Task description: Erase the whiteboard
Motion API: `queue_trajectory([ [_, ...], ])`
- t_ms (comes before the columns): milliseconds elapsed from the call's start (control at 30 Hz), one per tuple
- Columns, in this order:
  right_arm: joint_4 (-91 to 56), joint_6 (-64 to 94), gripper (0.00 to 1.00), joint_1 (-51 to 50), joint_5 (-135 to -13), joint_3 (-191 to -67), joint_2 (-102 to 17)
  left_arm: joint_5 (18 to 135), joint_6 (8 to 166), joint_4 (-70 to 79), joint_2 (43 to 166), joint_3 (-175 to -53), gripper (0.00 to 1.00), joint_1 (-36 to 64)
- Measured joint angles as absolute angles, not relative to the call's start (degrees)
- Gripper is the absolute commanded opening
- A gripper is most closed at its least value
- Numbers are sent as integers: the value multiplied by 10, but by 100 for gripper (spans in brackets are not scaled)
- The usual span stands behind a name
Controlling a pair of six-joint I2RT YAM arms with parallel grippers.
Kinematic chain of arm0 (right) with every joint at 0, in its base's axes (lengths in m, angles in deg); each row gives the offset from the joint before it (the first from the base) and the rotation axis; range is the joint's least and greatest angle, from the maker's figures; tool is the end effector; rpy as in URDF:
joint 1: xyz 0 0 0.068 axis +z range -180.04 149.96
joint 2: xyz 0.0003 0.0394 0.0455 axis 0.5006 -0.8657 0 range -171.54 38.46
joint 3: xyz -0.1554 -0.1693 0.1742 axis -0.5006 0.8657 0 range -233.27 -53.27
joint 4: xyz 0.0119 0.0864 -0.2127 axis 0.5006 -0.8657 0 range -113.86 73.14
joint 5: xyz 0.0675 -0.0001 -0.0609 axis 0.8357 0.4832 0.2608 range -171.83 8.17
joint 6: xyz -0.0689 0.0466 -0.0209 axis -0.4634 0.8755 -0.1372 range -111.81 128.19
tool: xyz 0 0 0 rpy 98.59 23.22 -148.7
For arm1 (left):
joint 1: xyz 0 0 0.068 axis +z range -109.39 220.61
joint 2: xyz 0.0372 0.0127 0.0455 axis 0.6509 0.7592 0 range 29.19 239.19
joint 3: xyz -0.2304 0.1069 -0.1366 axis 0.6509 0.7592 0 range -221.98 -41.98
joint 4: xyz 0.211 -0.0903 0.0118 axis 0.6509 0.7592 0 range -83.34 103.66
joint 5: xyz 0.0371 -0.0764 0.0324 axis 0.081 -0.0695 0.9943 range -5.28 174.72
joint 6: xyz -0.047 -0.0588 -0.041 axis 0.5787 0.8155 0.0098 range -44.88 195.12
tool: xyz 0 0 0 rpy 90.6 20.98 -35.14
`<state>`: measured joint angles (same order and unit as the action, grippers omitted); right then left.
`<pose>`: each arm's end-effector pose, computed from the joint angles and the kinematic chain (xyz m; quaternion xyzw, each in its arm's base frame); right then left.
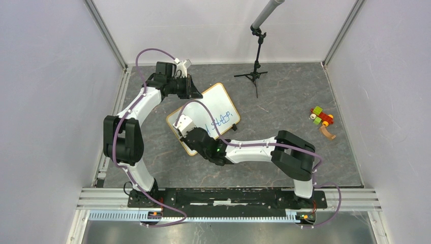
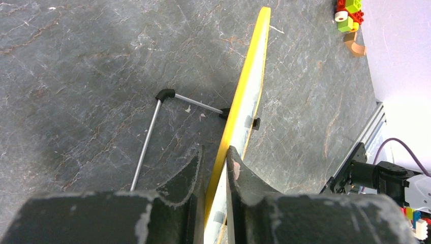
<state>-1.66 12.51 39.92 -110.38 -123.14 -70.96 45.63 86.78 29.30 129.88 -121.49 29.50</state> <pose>0.1852 0.4028 0.2315 -0.3291 0.7569 0.1519 0.5438 0.3696 -0.1211 0.2766 0.1271 0.8675 -0.3746 0.3016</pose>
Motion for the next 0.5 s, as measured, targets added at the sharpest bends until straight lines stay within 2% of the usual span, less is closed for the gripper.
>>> queue_trajectory([
  [300,89,205,22,323,-1056,-1081,-639,458,866,284,1299,-1215,2,293],
  [500,85,232,22,311,-1061,-1072,-633,459,866,284,1299,-1215,2,293],
])
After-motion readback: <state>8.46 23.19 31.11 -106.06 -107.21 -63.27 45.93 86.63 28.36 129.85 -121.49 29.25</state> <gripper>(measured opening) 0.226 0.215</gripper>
